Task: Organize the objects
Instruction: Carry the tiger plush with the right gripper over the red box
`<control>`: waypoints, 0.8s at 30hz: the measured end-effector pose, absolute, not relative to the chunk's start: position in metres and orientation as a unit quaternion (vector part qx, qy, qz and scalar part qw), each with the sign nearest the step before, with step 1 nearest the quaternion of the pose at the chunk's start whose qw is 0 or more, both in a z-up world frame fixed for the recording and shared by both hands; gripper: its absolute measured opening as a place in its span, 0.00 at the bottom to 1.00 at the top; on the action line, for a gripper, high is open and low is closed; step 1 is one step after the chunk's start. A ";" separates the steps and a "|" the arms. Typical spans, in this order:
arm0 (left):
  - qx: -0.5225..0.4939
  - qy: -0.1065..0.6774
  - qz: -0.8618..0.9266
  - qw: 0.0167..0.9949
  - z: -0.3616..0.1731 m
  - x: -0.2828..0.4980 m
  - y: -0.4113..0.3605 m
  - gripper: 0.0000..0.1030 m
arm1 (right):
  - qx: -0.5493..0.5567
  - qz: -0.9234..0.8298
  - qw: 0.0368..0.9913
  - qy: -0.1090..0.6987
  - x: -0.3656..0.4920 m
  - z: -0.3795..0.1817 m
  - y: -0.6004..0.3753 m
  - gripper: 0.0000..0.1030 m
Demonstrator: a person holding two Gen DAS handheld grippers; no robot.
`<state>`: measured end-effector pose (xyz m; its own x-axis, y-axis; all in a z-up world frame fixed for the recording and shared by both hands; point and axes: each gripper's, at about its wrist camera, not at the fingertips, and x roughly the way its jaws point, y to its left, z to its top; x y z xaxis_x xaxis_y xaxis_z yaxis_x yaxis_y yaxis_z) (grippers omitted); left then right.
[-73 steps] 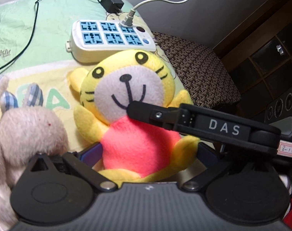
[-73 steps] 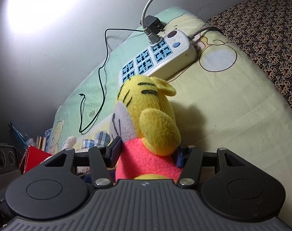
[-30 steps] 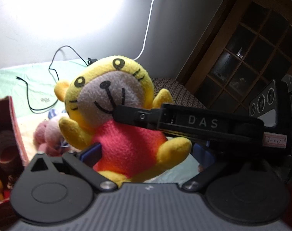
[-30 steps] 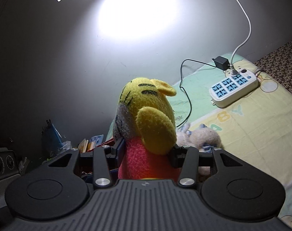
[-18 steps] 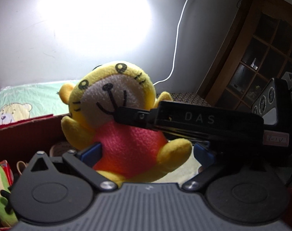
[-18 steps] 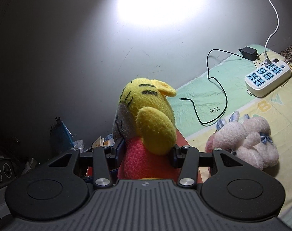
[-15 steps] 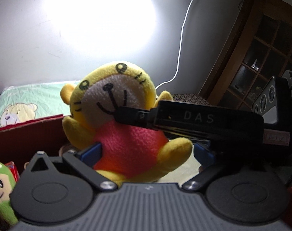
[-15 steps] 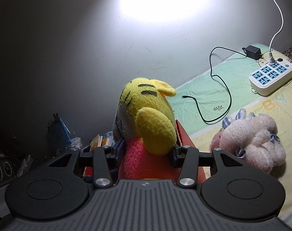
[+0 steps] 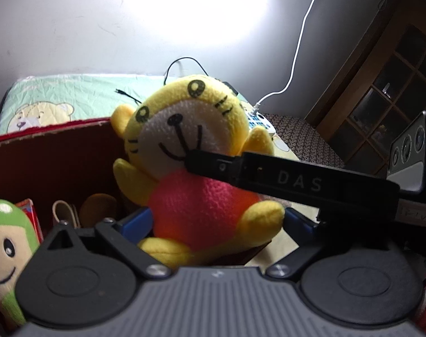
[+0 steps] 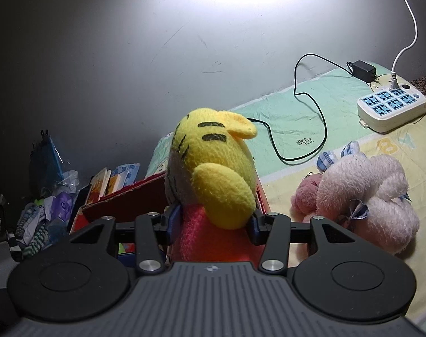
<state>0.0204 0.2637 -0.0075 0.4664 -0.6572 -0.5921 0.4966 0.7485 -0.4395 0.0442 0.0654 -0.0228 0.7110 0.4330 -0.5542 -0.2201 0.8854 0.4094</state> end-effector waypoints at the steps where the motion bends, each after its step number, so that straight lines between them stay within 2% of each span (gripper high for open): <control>1: -0.104 0.393 -0.338 0.849 -0.009 0.022 0.265 0.96 | 0.151 0.178 0.912 0.339 0.044 -0.023 0.068 0.48; 11: -0.082 0.426 -0.330 0.839 -0.023 0.030 0.254 0.96 | 0.104 0.163 0.912 0.362 0.040 -0.021 0.079 0.53; 13: -0.081 0.429 -0.331 0.836 -0.024 0.030 0.253 0.95 | 0.099 0.168 0.913 0.358 0.039 -0.017 0.079 0.47; 14: -0.084 0.430 -0.334 0.835 -0.025 0.029 0.254 0.95 | 0.095 0.170 0.912 0.360 0.039 -0.016 0.079 0.37; 24: -0.092 0.433 -0.356 0.823 -0.027 0.033 0.248 0.95 | 0.091 0.158 0.905 0.384 0.047 -0.021 0.083 0.33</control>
